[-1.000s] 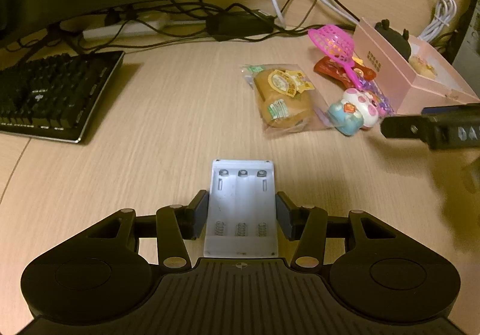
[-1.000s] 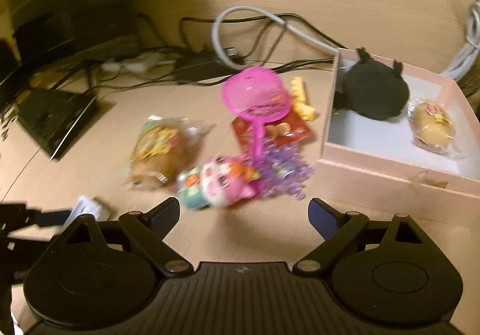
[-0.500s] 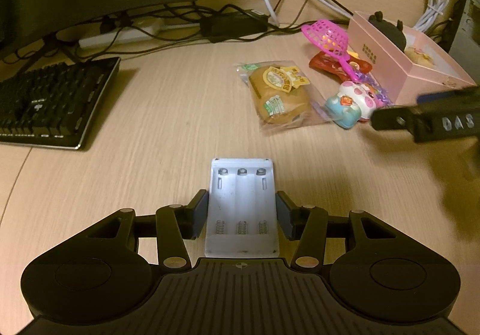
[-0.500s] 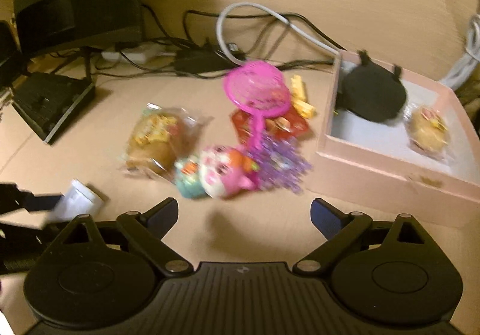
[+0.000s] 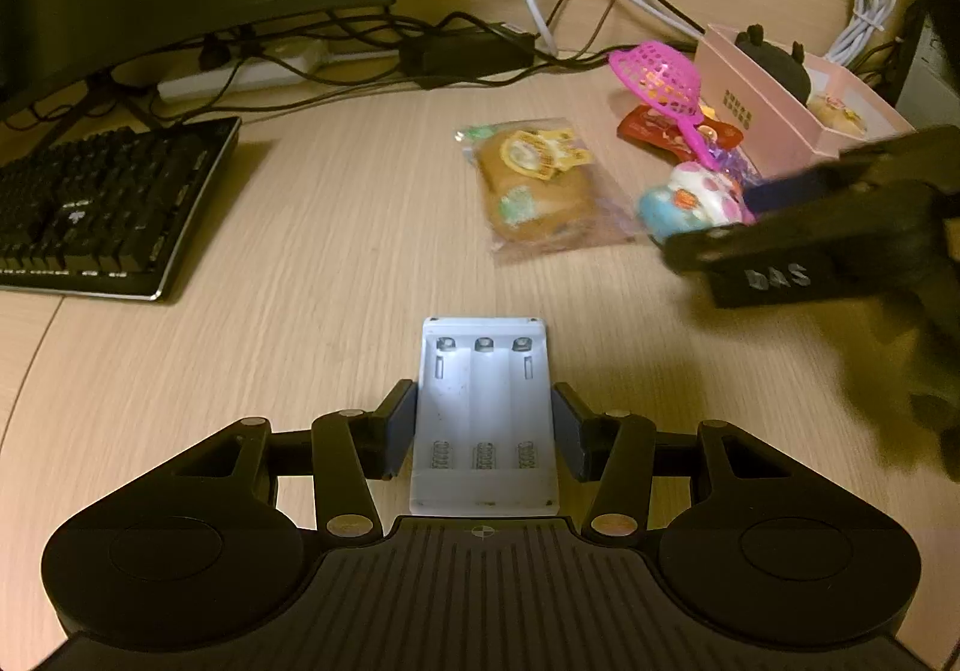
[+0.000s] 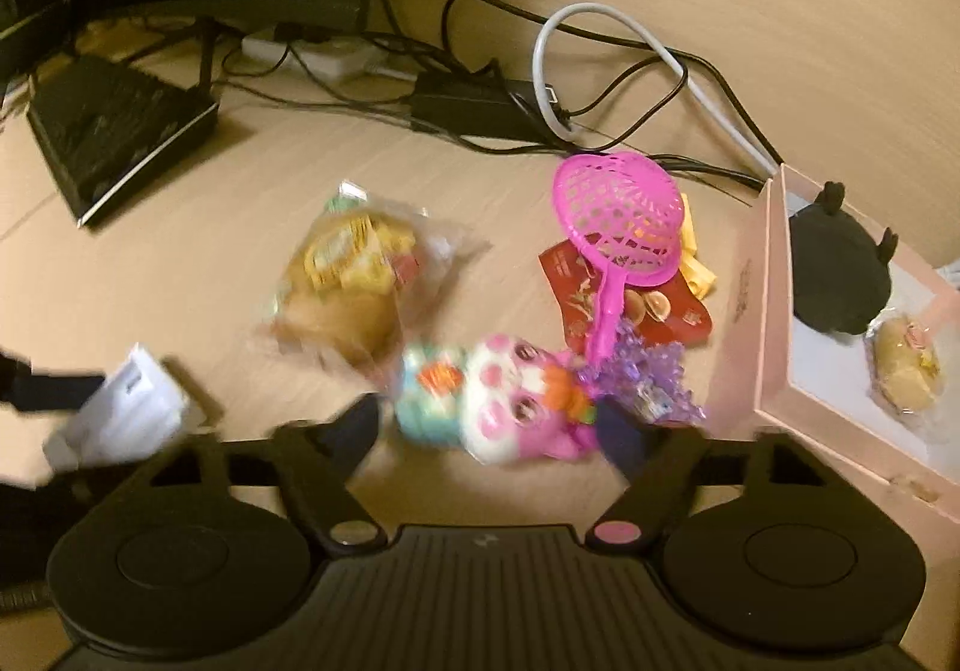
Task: Organize objects
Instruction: 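Grasp the pink-and-white cat figurine with the right tool while the left tool holds the battery holder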
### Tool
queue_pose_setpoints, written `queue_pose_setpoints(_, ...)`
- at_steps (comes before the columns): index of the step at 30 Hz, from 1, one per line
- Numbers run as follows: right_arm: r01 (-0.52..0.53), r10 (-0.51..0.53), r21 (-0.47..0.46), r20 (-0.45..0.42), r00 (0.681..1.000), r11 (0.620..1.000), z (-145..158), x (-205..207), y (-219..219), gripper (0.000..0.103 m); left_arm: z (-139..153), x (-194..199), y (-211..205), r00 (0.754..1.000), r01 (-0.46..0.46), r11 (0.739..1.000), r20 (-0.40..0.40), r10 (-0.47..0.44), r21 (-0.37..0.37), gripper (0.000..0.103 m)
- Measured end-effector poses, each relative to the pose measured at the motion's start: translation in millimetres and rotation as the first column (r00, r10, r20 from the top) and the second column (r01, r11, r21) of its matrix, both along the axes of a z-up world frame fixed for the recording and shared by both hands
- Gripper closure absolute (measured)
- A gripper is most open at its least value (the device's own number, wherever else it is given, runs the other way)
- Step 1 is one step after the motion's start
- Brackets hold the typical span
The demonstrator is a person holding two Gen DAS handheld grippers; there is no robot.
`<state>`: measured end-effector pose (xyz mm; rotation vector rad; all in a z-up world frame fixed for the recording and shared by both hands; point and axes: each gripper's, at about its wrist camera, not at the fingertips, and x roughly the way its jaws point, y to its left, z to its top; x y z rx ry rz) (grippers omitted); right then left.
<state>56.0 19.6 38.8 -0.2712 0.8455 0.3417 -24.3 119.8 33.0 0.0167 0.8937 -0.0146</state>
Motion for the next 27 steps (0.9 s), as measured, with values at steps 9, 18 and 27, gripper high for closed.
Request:
queue_pose_setpoints(9,-0.038,0.041,-0.100,0.029,0.999,0.994,2.1,-54.0,-30.3,0.039,0.5,-0.2,-0.7,1.000,-0.005,1.000,0.006,0.005,0.005,0.050)
queue_pose_setpoints(18,0.049,-0.050,0.025,0.011,0.999,0.998,17.6,-63.2,-50.4,0.015,0.1,-2.0,1.2,1.000,0.005,1.000,0.013,-0.005,-0.003,0.050)
queue_pose_setpoints(27,0.159,-0.145,-0.168,0.089,0.985,0.973,3.3,-64.3,-57.2,0.015,0.1,-1.8,2.3,1.000,0.016,1.000,0.017,-0.015,-0.004,0.050)
